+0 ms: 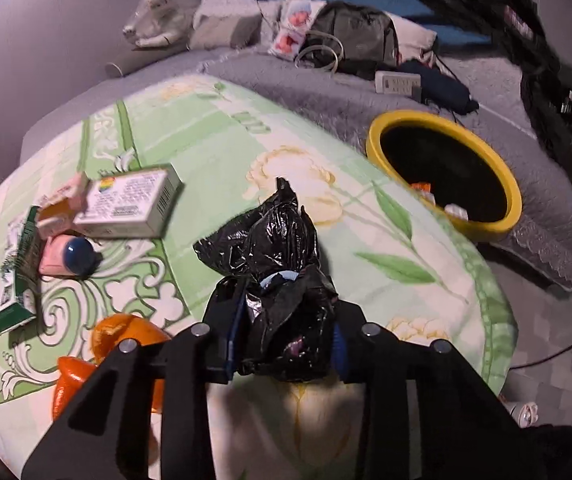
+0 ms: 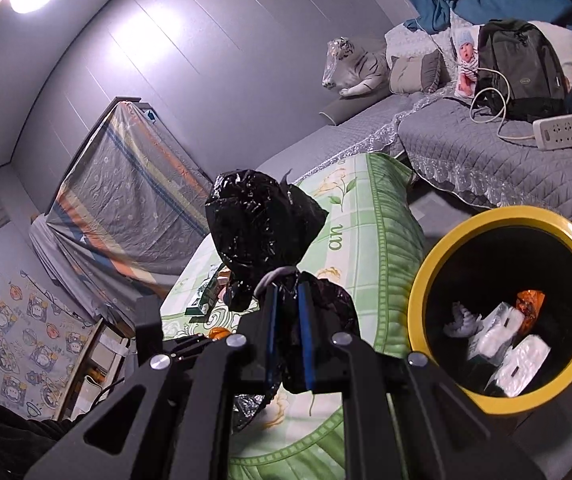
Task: Collect trash
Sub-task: 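Carry the black bag with the right gripper over the yellow-rimmed bin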
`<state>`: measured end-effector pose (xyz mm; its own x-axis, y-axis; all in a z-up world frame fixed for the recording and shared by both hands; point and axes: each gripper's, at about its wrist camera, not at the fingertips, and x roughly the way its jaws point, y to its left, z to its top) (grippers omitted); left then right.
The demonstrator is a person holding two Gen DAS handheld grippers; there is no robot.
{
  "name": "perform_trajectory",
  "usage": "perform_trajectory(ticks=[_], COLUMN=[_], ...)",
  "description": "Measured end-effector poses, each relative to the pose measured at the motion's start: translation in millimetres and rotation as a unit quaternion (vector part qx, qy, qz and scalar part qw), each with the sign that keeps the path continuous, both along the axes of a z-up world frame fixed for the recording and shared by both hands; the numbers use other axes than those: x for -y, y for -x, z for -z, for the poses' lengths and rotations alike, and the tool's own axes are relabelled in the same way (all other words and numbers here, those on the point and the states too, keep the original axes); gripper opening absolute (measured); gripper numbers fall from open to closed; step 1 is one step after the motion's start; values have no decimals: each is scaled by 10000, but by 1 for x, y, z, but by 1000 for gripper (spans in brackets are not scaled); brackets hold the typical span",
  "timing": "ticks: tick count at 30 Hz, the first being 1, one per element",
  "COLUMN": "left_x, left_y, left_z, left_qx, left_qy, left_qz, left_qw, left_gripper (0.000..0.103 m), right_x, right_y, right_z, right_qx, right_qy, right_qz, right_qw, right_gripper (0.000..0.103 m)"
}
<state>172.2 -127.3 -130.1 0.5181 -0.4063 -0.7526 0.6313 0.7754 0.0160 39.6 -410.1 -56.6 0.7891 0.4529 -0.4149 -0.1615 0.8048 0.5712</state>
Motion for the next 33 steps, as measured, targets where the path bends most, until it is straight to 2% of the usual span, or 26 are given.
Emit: perform_trajectory(ticks=[4,10,13,20,24,28,33], left_x=[-2,16,31,77,103,129,163], left_y=[10,20,18,19,19,23,22], left_z=[-31,-80,-94,-113,-117,-117,-112], left_qx=[319,940,960,1135,1267,1545,1431], left_qy=[439,795,895,1054,1056,969,960], left_qz=[-29,73,156,408,497,523,664], left_qw=[9985,9924,9912,9871,9851,9818,9828], left_gripper=[33,33,33,33,33,33,33], right_x=[5,22,30,55,69,86,106], right_y=[7,19,25,35,40,41,38], right_z=[-1,-12,-17,-24,-24,-15,6], right_qx=[11,172,262,335,363,314,141], right_qy=[-11,53,113,435,839,1074,1084], right_qz=[175,616,833,1563,2097,2504,2711], right_qw=[9998,9979,9961,9862,9735,9617,9563], right_gripper=[10,10,10,10,10,10,10])
